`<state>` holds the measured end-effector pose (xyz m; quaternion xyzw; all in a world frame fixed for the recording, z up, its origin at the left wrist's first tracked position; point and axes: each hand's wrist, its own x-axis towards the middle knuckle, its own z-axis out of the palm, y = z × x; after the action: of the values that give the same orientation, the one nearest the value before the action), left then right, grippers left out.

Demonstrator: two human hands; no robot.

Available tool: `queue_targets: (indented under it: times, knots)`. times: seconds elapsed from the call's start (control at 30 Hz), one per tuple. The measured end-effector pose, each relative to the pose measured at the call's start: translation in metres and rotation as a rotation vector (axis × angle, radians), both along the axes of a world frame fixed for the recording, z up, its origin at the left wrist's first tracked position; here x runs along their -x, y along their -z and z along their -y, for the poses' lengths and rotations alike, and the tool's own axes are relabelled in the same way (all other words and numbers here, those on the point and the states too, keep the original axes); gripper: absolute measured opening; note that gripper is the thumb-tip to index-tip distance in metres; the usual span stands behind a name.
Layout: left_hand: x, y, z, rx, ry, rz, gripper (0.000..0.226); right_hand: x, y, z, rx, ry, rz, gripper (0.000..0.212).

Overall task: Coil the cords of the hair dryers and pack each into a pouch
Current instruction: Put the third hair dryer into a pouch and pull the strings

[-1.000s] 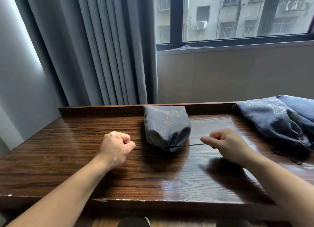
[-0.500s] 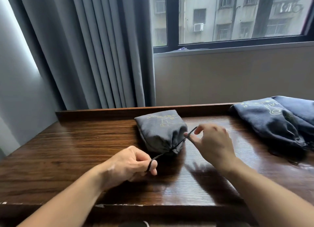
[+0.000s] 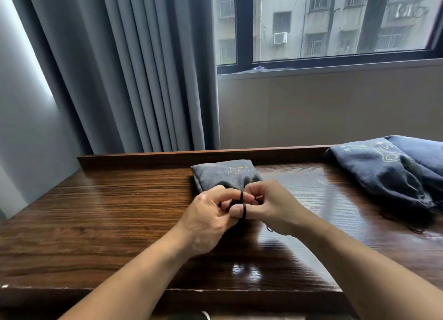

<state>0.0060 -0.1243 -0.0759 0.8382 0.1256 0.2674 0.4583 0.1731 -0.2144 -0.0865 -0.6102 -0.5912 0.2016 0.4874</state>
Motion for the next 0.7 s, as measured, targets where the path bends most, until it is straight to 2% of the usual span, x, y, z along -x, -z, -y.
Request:
queue_targets:
  times: [0.07,0.13,0.27,0.33,0.43,0.53,0.63,0.7]
  knots:
    - [0.0,-0.001,-0.009,-0.267,-0.018,-0.111,0.036,0.002,-0.003,0.004,-0.007,0.02,0.09,0.05]
    - [-0.001,-0.002,-0.013,-0.427,-0.057,-0.15,0.032,0.004,-0.005,0.007,-0.021,0.092,0.228,0.045]
    - [0.003,0.003,-0.01,-0.581,-0.1,-0.116,0.027,0.011,-0.004,0.012,-0.031,0.213,0.446,0.024]
    - [0.006,0.01,-0.008,-0.618,-0.081,-0.119,0.027,0.011,0.002,0.016,0.003,0.224,0.497,0.023]
    - [0.006,0.017,-0.005,-0.576,-0.079,-0.038,0.024,0.008,0.01,0.019,0.021,0.211,0.535,0.012]
    - [0.005,0.023,0.0,-0.466,-0.102,0.009,0.016,0.006,0.012,0.023,0.04,0.194,0.501,0.021]
    - [0.009,0.026,0.001,-0.357,-0.128,-0.042,0.002,0.001,0.015,0.028,0.048,0.149,0.352,0.019]
    - [0.013,0.025,0.0,-0.309,-0.121,-0.089,0.011,-0.002,0.02,0.031,0.025,0.091,0.249,0.016]
